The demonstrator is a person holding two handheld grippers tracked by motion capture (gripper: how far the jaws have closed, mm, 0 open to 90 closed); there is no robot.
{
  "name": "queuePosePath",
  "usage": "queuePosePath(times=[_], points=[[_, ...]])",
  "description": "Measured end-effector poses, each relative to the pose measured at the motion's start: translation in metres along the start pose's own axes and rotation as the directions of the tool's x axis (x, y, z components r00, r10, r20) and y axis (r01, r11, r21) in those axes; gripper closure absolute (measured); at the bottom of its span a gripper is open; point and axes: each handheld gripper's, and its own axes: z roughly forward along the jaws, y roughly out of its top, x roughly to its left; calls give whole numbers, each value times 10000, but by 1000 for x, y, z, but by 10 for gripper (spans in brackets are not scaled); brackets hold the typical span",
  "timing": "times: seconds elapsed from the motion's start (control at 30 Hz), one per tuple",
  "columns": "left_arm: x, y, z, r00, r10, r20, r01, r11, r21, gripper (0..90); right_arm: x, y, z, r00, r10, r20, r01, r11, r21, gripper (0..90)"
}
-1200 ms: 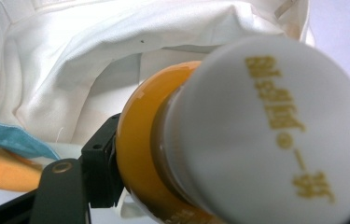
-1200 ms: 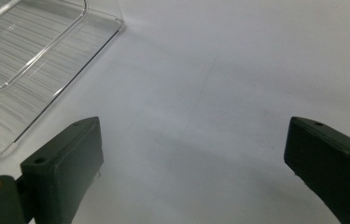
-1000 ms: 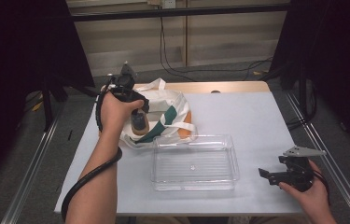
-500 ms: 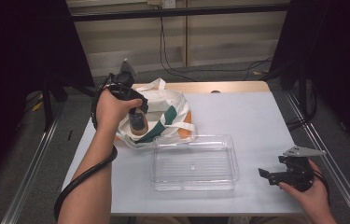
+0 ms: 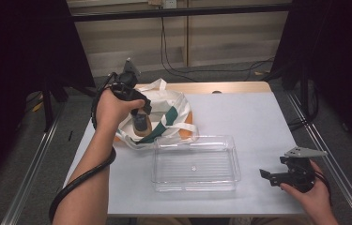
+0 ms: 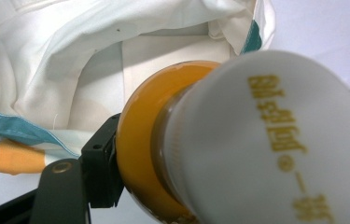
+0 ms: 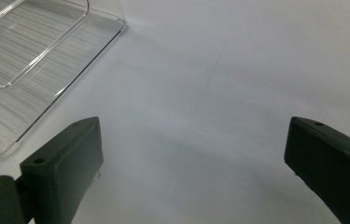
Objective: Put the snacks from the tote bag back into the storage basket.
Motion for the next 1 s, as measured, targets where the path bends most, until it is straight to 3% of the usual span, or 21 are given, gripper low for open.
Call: queuePosePath(times=[1.0], points=[[-19,3,-27,9967,699,418,-703,9975,93,304,2,0,2,9999,-132,-87,134,9996,234,43]])
